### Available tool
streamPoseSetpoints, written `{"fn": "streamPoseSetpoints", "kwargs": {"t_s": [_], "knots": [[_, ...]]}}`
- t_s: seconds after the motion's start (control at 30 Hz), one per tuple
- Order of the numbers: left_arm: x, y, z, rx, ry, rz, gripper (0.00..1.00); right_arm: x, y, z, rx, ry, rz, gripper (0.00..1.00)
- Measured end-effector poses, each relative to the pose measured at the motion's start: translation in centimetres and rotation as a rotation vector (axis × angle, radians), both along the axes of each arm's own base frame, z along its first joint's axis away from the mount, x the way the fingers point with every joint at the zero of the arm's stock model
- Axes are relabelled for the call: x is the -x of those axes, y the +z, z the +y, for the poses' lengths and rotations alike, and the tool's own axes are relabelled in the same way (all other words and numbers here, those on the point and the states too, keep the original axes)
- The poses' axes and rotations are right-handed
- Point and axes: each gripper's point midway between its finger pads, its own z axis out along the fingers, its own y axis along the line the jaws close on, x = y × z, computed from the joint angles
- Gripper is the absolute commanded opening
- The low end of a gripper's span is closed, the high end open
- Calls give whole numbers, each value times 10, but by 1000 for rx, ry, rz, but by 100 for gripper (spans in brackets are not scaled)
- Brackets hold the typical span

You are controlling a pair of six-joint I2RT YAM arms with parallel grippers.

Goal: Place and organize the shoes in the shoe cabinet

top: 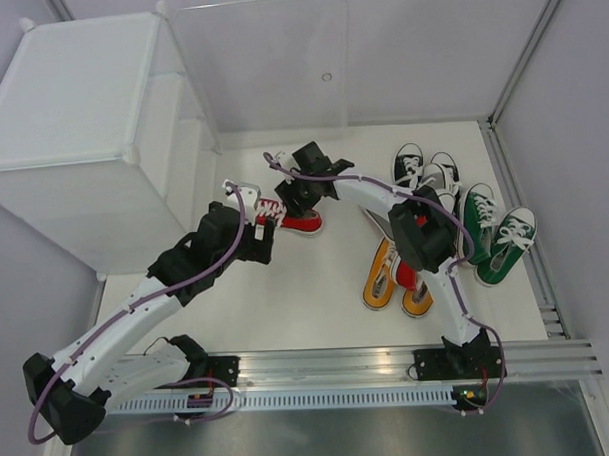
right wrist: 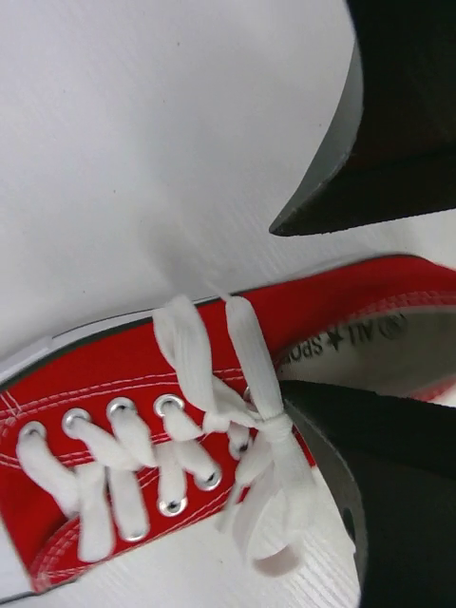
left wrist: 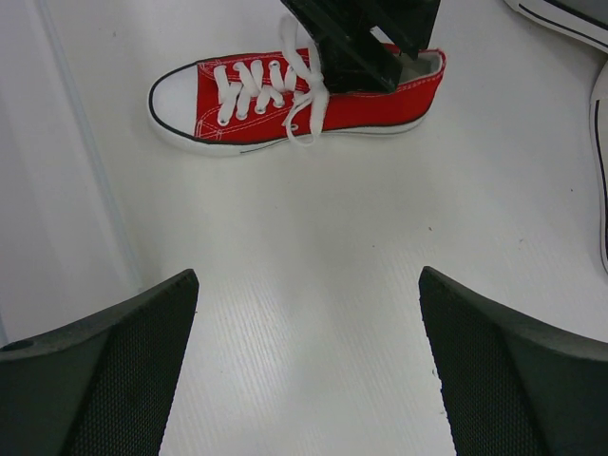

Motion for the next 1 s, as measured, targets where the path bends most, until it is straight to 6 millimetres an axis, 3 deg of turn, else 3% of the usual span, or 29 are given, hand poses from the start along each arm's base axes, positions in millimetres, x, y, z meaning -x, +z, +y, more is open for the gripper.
{"fn": "streamPoseSetpoints", "kwargs": {"t_s": [0.13, 0.23, 0.47, 0.57, 0.67, 0.77, 0.87, 1.0], "knots": [[-1, -4, -1, -3, 3, 12, 100, 5, 15, -8, 4, -24, -31, 78], [-2, -9, -3, 1, 15, 35, 100, 24, 46, -28, 1, -64, -60, 83], [-13, -19, -30, 24, 26, 119, 100, 70, 182, -93, -145, -293, -269, 92], [-24, -23, -55, 31, 21, 157, 100, 88, 218, -128, -212, -451, -341, 92], [-37, -29, -84, 26, 17, 191, 100, 108, 223, -158, -248, -571, -358, 92], [-52, -41, -111, 8, 9, 219, 99, 131, 207, -182, -262, -649, -336, 92], [-64, -52, -130, -11, 6, 238, 98, 149, 193, -196, -286, -688, -313, 92], [-84, -64, -145, -38, 27, 237, 95, 163, 189, -207, -327, -714, -316, 92]]}}
